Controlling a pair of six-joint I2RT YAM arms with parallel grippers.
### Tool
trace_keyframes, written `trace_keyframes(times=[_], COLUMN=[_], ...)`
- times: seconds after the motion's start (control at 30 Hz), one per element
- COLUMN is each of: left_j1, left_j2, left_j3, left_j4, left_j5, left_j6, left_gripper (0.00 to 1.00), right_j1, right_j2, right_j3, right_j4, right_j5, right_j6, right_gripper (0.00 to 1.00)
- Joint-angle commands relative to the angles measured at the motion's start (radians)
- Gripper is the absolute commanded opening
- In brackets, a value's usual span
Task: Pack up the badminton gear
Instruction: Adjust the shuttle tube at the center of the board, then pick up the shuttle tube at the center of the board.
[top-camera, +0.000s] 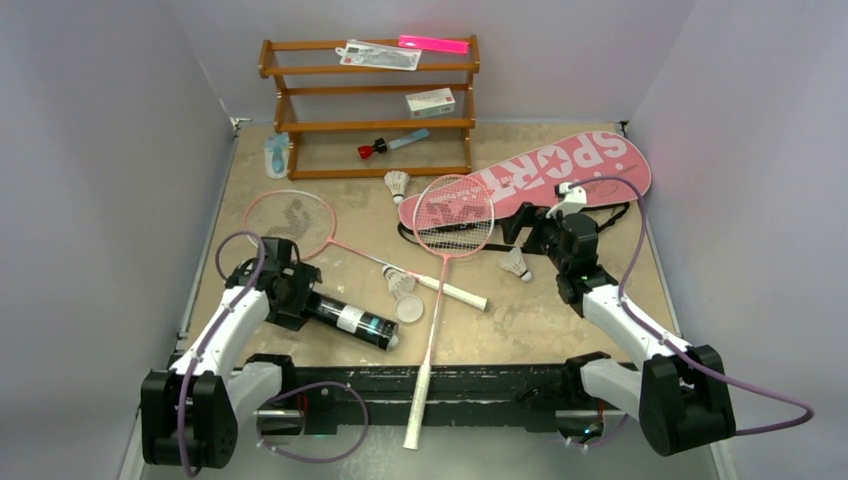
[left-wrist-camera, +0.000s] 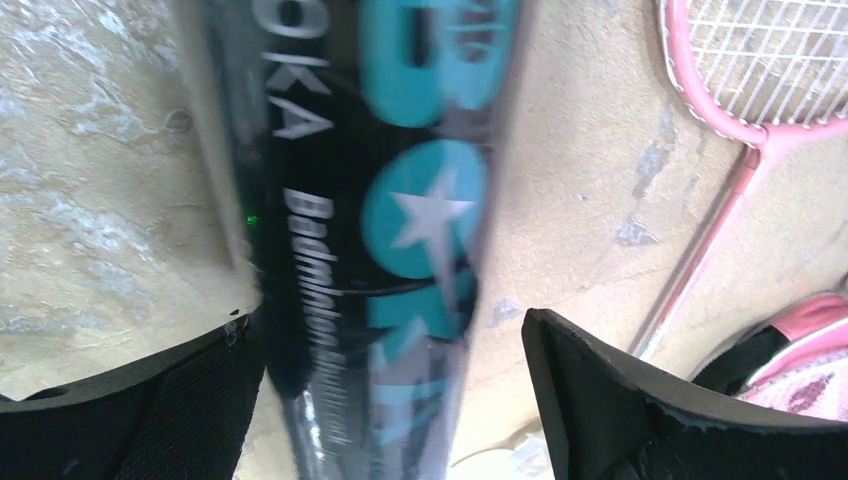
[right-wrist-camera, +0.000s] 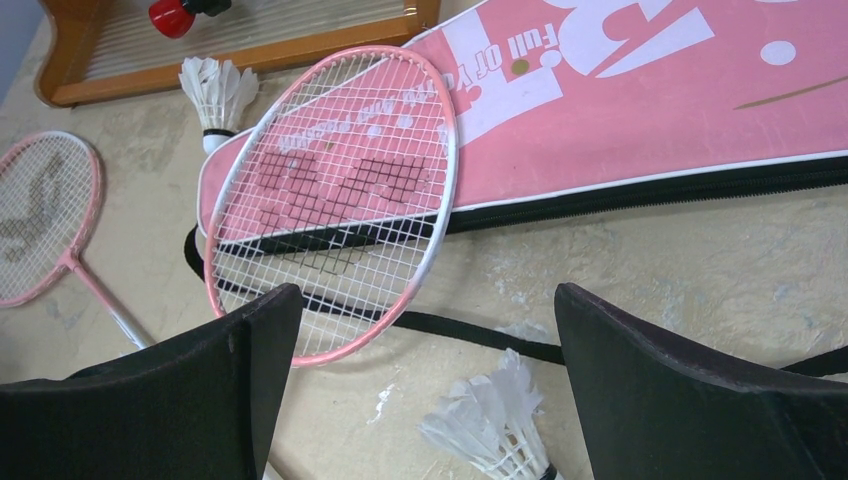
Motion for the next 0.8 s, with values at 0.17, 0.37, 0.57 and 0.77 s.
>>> trace_keyframes(times=[0.17,0.37,0.57,0.77], left_j1=[-0.004,-0.004,-0.003,-0.004], left_j2=[-0.077,-0.097,-0.071,-0.05], left_j3=[0.063,0.05,0.023,-0.012], left_j4=[-0.046,-0.066,-0.05,-0.017], left_j5=[0.072,0.067,0.072,0.068], left_j6=[-0.009,-0.027,-0.03,-0.03], left_gripper=[0.93,0.9,0.88,0.85], right_j1=[0.006,0.006,0.006,0.006], right_j2=[-0.007,-0.006,-0.007,-0.003], right_j3=[0.0,0.001,0.0,0.004], right_j4=[0.041,0.041,0.044,0.041], right_j5=[0.0,0.001,0.0,-0.005], right_j6=[-0.011,-0.01,-0.01,-0.009], right_gripper=[0.98,0.98,0.98,0.98])
